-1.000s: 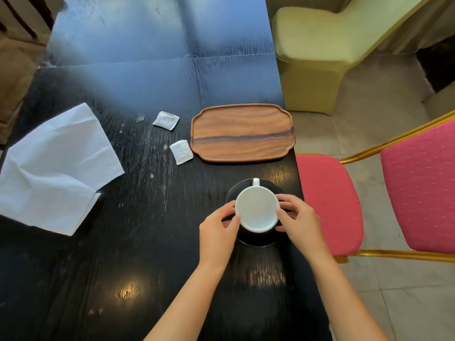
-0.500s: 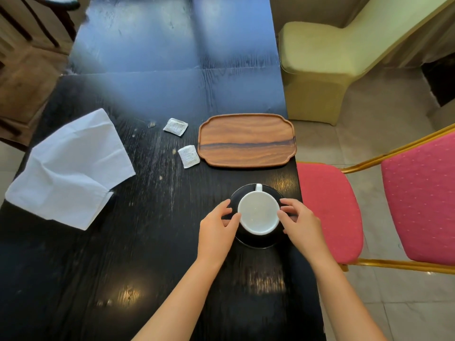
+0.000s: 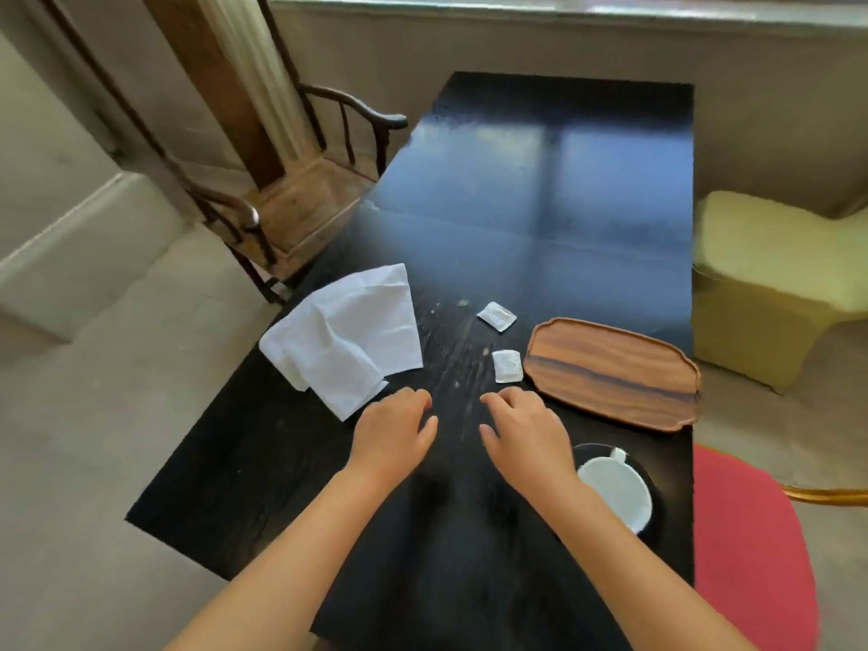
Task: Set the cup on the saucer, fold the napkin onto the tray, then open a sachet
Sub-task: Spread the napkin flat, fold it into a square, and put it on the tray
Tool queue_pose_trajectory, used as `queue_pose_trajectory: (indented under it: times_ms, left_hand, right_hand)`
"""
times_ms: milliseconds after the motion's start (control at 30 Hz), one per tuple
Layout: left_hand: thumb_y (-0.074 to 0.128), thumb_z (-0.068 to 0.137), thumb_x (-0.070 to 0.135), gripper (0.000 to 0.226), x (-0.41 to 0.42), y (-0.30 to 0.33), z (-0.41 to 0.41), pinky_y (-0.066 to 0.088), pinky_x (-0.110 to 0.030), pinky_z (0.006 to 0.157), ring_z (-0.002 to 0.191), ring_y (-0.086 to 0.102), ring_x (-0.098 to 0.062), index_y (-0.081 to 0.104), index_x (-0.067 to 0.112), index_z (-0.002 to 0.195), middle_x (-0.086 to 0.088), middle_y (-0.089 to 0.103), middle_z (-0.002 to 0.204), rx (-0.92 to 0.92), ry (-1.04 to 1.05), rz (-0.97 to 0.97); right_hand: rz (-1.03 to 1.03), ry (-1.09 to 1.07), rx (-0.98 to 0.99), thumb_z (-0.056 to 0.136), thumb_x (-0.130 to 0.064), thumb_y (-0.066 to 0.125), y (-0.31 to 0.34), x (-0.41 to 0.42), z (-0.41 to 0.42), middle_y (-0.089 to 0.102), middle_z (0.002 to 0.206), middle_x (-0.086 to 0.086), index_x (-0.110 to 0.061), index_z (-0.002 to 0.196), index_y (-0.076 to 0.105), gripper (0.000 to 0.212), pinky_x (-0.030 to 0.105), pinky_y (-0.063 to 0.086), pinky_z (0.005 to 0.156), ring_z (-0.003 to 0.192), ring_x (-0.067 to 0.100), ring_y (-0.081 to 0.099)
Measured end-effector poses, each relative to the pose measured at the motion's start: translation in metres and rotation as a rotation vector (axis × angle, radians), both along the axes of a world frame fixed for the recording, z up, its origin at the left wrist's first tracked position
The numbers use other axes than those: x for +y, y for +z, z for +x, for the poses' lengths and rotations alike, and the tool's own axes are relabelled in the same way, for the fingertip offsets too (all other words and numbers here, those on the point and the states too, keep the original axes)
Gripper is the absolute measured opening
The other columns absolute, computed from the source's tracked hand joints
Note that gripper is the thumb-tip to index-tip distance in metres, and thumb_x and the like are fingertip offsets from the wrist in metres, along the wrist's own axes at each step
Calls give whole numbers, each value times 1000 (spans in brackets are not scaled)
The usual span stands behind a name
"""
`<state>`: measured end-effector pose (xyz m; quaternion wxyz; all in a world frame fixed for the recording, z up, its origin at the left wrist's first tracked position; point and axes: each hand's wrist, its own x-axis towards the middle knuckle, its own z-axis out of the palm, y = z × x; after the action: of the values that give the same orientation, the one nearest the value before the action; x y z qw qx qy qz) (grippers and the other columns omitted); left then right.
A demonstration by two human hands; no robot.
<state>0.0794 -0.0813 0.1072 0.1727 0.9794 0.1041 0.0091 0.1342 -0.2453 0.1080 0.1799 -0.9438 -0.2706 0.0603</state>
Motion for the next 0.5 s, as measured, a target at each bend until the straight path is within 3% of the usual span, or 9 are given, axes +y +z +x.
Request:
queue_pose_trajectory:
  times_ms: [233, 367, 433, 500]
  left_hand:
    - [62, 84, 26, 24, 115, -19, -30, 51, -33, 76, 82, 64, -19, 65, 13, 104, -2, 68, 97, 33, 89, 113]
    - [68, 78, 27, 29, 179, -43, -27, 47, -36, 87, 101, 61, -19, 67, 15, 104, -2, 65, 110, 79, 34, 181]
    - [67, 79, 27, 33, 207, -52, -19, 40, -46, 100, 125, 48, -27, 66, 14, 109, -10, 53, 132, 153, -36, 216]
    - [56, 88, 28, 38, 233, -63, -9, 16, -52, 112, 144, 6, -28, 55, 16, 124, -14, 15, 155, 271, -159, 230]
  right_hand:
    - [-141, 149, -1, 92, -26, 47, -17, 107, -1, 46, 132, 6, -16, 135, 39, 44, 36, 42, 84, 117, 27, 44]
    - [-236, 141, 47, 93, -24, 44, -34, 163, 1, 40, 137, 8, -16, 135, 38, 43, 37, 42, 86, 121, 28, 40]
    - [-257, 142, 70, 91, -20, 45, -44, 191, 3, 39, 138, 10, -14, 127, 46, 36, 38, 44, 83, 121, 30, 39]
    - [-248, 173, 58, 85, -16, 53, -56, 217, 6, 35, 143, 16, -14, 117, 54, 33, 41, 46, 81, 126, 35, 37]
